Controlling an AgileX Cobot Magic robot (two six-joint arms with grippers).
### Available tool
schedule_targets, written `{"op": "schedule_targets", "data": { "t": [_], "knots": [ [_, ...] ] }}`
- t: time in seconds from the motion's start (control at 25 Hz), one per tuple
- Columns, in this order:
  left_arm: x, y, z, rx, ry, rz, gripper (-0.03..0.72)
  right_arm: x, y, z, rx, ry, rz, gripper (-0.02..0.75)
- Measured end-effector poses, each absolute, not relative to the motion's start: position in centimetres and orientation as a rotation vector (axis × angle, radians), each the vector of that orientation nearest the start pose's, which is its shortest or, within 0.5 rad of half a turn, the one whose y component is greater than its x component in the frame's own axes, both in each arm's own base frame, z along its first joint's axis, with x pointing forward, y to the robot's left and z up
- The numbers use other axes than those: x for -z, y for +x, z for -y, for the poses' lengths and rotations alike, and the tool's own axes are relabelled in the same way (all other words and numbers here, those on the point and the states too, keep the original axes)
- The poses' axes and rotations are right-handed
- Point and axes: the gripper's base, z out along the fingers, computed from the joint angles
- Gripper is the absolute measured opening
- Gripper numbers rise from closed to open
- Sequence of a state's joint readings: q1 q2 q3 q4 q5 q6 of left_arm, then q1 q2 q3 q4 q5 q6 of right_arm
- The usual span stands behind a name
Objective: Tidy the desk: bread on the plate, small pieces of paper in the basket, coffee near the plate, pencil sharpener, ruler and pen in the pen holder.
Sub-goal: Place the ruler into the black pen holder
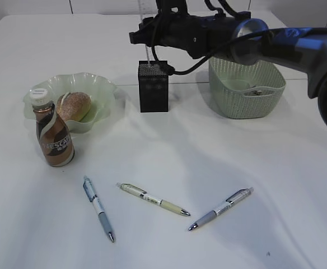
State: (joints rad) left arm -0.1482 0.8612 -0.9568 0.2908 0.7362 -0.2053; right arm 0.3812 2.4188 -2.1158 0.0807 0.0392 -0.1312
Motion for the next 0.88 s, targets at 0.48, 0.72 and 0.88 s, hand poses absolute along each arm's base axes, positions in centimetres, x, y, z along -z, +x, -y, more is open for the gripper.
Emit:
{"op": "schedule_targets", "data": {
  "t": [0.48,0.72,0.88],
  "knots": [
    [-38.4,16.6,0.6,-0.147,0.061,-2.091,0.384,-19.5,54.0,-21.6,-0.23,-0.391,-1.794,0.299],
    [-38.4,16.6,0.6,-0.149,0.063,-2.089,0.384,-18.3,54.2,-21.6,-0.228,-0.394,-1.81,0.299],
    [-38.4,16.6,0.6,-0.151,0.063,-2.089,0.384,-17.8,54.2,-21.6,-0.227,-0.396,-1.817,0.299]
  ]
}}
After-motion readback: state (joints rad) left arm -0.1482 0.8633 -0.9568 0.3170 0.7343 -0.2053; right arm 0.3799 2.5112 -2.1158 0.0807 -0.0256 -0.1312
